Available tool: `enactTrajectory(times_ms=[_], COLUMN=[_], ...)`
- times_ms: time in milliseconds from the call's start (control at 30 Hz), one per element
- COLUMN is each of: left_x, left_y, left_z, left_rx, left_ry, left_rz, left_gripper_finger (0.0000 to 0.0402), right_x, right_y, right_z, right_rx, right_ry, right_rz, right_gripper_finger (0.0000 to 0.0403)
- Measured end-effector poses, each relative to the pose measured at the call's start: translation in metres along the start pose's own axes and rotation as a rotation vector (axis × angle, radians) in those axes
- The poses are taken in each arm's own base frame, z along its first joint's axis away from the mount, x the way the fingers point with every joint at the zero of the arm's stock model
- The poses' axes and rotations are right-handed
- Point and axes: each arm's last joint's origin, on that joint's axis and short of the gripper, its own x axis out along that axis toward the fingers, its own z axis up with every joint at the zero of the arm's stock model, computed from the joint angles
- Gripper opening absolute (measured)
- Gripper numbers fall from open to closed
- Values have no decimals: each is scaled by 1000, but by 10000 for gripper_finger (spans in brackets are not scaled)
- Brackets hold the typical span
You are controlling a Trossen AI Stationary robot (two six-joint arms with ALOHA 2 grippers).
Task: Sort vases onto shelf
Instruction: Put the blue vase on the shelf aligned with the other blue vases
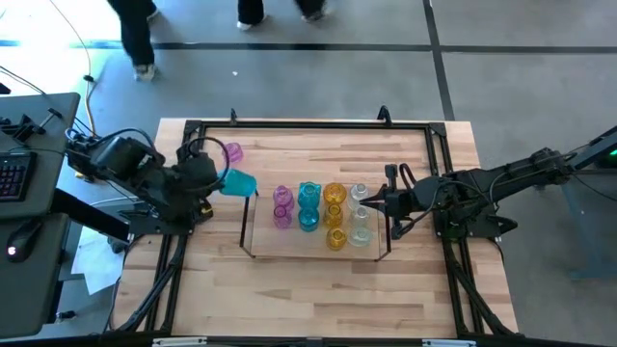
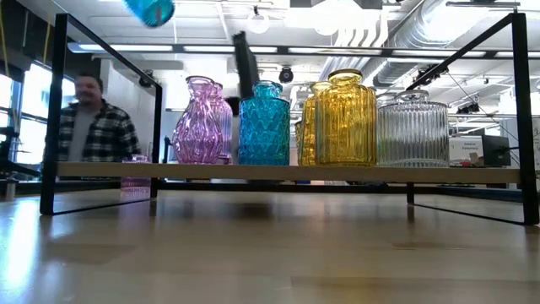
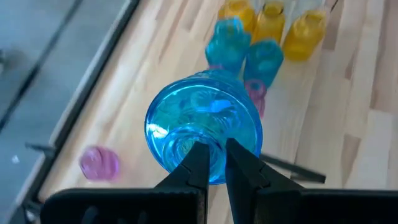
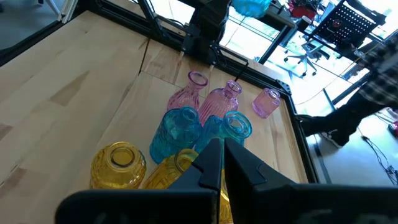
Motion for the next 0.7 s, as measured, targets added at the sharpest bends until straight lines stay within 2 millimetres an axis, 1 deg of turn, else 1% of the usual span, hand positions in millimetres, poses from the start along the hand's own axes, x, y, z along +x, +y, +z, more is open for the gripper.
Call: enactTrajectory(times_ms=[133, 333, 400, 533, 600, 700], left_x=[-6, 6, 14, 39, 52, 75], left_y=[-7, -26, -34, -52, -60, -73], left_z=[18, 52, 63, 82, 88, 93], left_rx=[56, 155, 189, 273, 307, 364], left_ry=[-37, 0, 24, 79, 110, 181], left_rz=[2, -33, -52, -65, -69, -95], left_gripper_finger=[16, 16, 16, 16, 16, 16], right_x=[0, 0, 0, 0, 0, 0], right_y=[0, 0, 0, 0, 0, 0], right_z=[0, 0, 0, 0, 0, 0], right_rx=[0, 0, 0, 0, 0, -4], right_ry=[0, 0, 0, 0, 0, 0], right_rz=[0, 0, 0, 0, 0, 0], right_gripper_finger=[0, 0, 0, 0, 0, 0])
